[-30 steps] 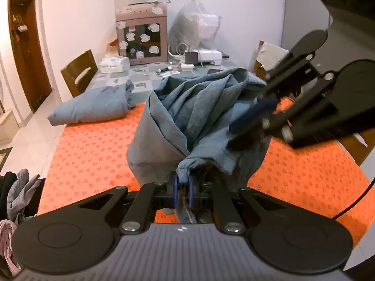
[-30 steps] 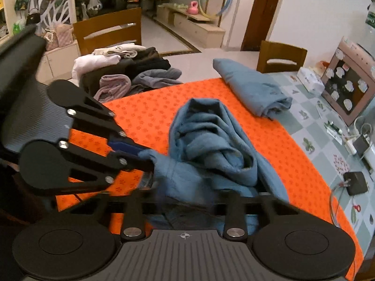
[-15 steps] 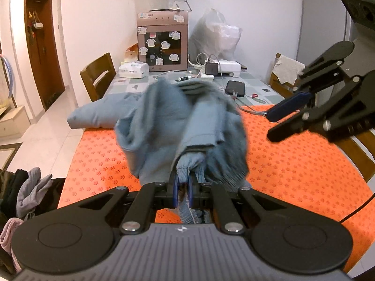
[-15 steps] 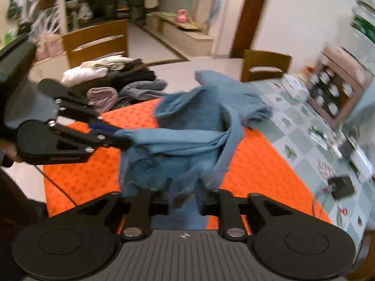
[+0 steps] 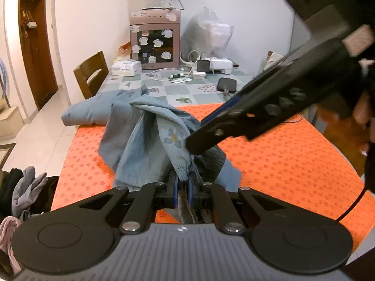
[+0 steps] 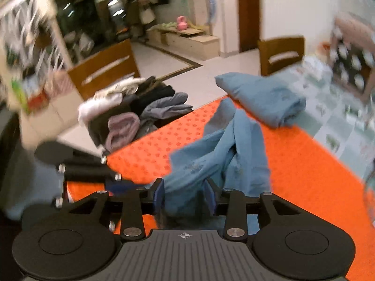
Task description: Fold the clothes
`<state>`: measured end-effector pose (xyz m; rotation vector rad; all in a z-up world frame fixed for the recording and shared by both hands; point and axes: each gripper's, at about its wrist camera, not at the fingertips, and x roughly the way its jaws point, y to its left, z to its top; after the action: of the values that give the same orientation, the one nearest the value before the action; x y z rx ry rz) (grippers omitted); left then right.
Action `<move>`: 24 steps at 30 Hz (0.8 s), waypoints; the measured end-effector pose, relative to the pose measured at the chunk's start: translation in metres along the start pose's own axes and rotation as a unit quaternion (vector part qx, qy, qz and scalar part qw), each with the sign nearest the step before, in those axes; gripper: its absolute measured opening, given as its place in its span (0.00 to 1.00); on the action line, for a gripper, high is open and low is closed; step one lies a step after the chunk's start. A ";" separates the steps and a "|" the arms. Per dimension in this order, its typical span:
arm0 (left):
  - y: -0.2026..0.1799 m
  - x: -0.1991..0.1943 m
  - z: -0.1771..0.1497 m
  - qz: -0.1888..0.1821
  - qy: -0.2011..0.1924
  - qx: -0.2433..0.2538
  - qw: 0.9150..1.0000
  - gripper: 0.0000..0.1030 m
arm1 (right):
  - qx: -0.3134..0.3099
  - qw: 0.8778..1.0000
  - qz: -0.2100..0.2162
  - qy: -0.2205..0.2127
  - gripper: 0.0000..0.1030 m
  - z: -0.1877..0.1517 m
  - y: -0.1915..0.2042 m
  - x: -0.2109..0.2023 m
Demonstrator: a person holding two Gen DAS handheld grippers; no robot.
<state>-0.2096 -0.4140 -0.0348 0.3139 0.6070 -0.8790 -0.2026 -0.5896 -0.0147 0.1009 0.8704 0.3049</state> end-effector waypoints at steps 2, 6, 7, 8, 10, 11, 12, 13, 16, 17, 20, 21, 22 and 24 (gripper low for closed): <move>-0.001 0.000 -0.001 -0.004 0.001 0.000 1.000 0.09 | 0.053 0.999 0.008 0.003 0.47 -0.002 -0.007 0.008; -0.004 0.001 -0.003 -0.018 0.003 0.004 1.000 0.09 | 0.141 0.989 0.039 0.006 0.10 -0.011 -0.022 0.020; -0.005 0.001 -0.003 -0.021 0.004 0.007 1.000 0.10 | 0.158 0.986 0.044 0.005 0.04 -0.014 -0.026 0.020; -0.006 0.000 -0.004 -0.023 0.005 0.011 1.000 0.10 | 0.175 0.983 0.049 0.004 0.04 -0.016 -0.029 0.020; -0.007 -0.004 -0.007 -0.031 0.008 0.018 0.999 0.11 | 0.180 0.983 0.033 -0.008 0.03 -0.019 -0.034 0.010; -0.007 -0.007 -0.009 -0.036 0.011 0.020 0.999 0.12 | 0.181 0.983 0.024 -0.015 0.03 -0.020 -0.037 0.004; -0.005 -0.009 -0.012 -0.039 0.013 0.022 0.999 0.13 | 0.182 0.983 0.015 -0.021 0.03 -0.022 -0.039 -0.001; -0.002 -0.009 -0.015 -0.037 0.018 0.022 0.999 0.14 | 0.183 0.983 0.006 -0.028 0.03 -0.023 -0.042 -0.007; 0.007 -0.006 -0.024 -0.018 0.034 0.014 0.999 0.26 | 0.193 0.980 -0.024 -0.041 0.03 -0.031 -0.061 -0.031; 0.011 -0.003 -0.026 -0.007 0.041 0.007 0.999 0.31 | 0.197 0.979 -0.032 -0.043 0.03 -0.034 -0.067 -0.038; 0.023 0.013 -0.027 0.026 0.055 -0.016 0.998 0.53 | 0.210 0.975 -0.048 -0.049 0.03 -0.043 -0.082 -0.054; 0.025 0.019 -0.025 0.033 0.057 -0.019 0.998 0.60 | 0.214 0.974 -0.052 -0.051 0.03 -0.046 -0.087 -0.058; 0.027 0.025 -0.023 0.039 0.059 -0.020 0.997 0.65 | 0.218 0.973 -0.055 -0.052 0.03 -0.049 -0.091 -0.062; 0.029 0.037 -0.018 0.042 0.060 -0.019 0.997 0.71 | 0.232 0.969 -0.058 -0.056 0.03 -0.055 -0.101 -0.068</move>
<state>-0.1750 -0.4104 -0.0715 0.3579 0.7159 -0.7718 -0.2630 -0.7079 -0.0212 0.4951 0.8184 -0.0197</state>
